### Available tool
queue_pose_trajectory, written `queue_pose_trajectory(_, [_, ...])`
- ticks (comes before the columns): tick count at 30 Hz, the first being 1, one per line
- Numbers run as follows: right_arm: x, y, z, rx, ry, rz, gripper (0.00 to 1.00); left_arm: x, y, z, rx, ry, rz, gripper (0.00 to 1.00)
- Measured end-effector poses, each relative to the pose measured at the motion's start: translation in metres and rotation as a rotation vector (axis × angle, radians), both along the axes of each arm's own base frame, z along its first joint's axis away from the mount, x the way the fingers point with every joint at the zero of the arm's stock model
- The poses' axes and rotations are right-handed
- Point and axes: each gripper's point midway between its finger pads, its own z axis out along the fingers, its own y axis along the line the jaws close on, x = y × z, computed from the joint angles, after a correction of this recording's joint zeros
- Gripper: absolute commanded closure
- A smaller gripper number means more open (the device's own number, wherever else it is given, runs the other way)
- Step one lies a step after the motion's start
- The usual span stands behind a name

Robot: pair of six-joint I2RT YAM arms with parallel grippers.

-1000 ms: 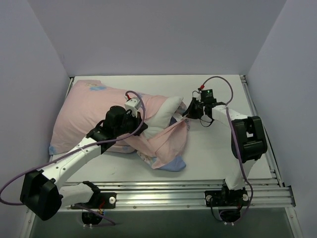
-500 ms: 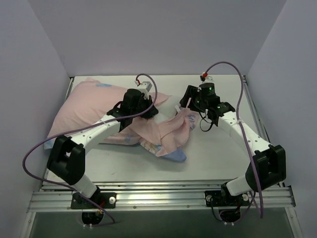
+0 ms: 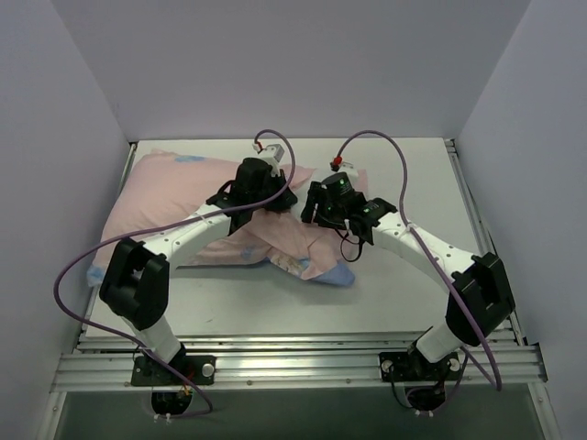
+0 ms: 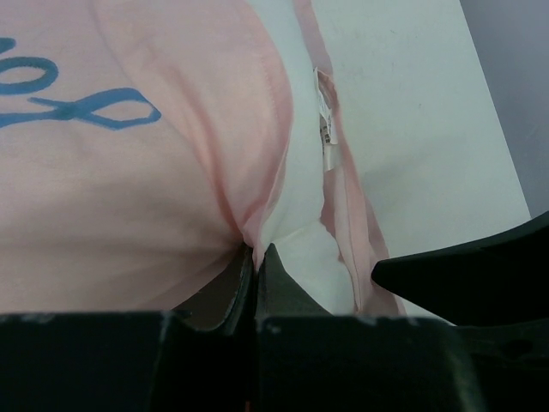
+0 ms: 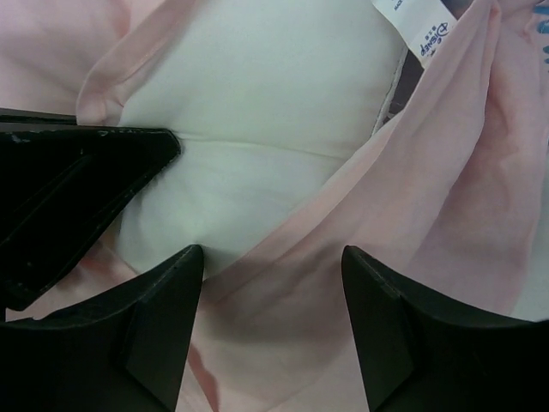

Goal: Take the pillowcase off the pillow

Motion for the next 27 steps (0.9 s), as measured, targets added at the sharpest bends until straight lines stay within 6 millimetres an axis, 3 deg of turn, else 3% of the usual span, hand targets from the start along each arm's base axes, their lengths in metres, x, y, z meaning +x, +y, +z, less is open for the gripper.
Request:
queue_pose_trajectory(4, [0.001, 0.002, -0.007, -0.006, 0.011, -0.011, 0.49, 0.001, -0.001, -0.001, 0.005, 0.004, 0.002, 0.98])
queue_pose_trajectory(5, [0.002, 0.003, -0.008, -0.006, 0.010, -0.012, 0.59, 0.002, -0.001, -0.001, 0.006, 0.005, 0.003, 0.98])
queue_pose_trajectory(8, [0.001, 0.003, -0.011, -0.006, 0.008, -0.017, 0.77, 0.002, 0.000, -0.003, 0.013, 0.013, 0.005, 0.98])
queue_pose_trajectory(10, [0.000, 0.003, -0.015, -0.004, 0.006, -0.022, 0.82, 0.001, 0.001, -0.003, 0.018, 0.021, 0.005, 0.98])
queue_pose_trajectory(12, [-0.004, 0.001, -0.020, -0.005, 0.002, -0.019, 0.99, -0.001, 0.001, -0.005, 0.025, 0.032, 0.005, 0.98])
queue_pose_trajectory(20, [-0.028, -0.020, -0.021, 0.061, -0.053, -0.035, 1.00, -0.005, -0.003, -0.004, 0.004, 0.099, 0.002, 0.98])
queue_pose_trajectory(23, [-0.052, -0.045, -0.039, 0.032, -0.003, -0.050, 1.00, 0.008, 0.003, 0.003, -0.005, 0.088, 0.042, 0.98])
queue_pose_trajectory(27, [-0.065, -0.069, -0.052, 0.027, 0.029, -0.084, 1.00, 0.025, 0.014, 0.011, -0.022, 0.084, 0.088, 0.98])
